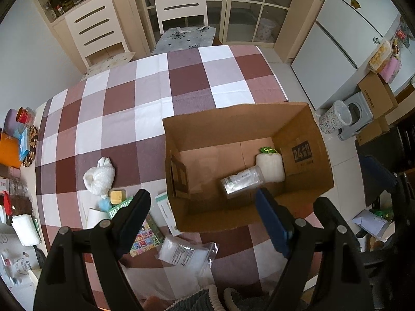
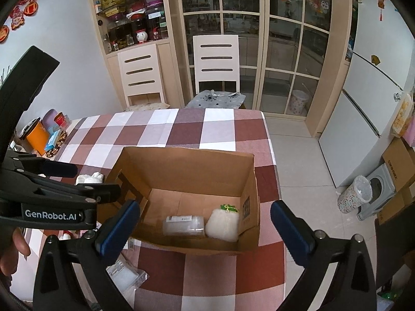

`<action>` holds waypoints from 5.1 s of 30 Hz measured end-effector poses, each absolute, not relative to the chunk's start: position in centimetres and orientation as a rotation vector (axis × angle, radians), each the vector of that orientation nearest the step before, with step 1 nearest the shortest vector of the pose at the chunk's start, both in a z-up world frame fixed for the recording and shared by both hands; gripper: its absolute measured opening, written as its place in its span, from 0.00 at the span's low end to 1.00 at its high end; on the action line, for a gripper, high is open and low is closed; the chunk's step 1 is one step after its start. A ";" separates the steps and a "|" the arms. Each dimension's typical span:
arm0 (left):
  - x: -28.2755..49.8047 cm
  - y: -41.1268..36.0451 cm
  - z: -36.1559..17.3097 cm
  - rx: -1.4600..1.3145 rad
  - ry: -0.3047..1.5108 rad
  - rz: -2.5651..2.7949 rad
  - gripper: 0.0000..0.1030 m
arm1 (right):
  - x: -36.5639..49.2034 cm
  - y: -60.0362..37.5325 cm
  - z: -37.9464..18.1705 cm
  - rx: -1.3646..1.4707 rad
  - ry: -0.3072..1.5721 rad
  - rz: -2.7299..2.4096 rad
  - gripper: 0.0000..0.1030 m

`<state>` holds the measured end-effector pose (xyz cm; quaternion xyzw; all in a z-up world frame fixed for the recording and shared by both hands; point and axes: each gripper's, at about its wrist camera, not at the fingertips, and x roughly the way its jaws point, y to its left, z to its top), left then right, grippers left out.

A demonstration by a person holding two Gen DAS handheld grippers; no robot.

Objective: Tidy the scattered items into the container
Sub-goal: 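Open both tools to drop the plush and bag into the box, then move both tools back toward the remaining items on the table, then grasp the Hello Kitty plush with the left tool while the right tool grasps the white packaged bag, then carry the Hello Kitty plush and white bag over the box with both tools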

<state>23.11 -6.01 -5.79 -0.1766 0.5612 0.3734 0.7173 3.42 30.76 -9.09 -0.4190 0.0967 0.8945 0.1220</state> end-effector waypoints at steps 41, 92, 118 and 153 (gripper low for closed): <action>12.3 -11.7 -7.9 -0.381 1.216 0.805 0.81 | 9.0 22.3 -11.6 -1.320 0.198 2.701 1.00; -7.9 0.3 -22.0 -0.323 1.269 0.792 0.70 | 3.5 9.1 -28.3 -1.778 -0.259 2.783 1.00; -8.5 -0.6 -24.0 -0.222 1.308 0.680 0.72 | 7.1 12.7 -30.4 -1.876 -0.024 2.571 0.68; 6.3 -13.0 -6.0 -0.011 1.059 0.336 0.39 | 7.2 22.1 -9.8 -1.310 0.415 2.688 0.39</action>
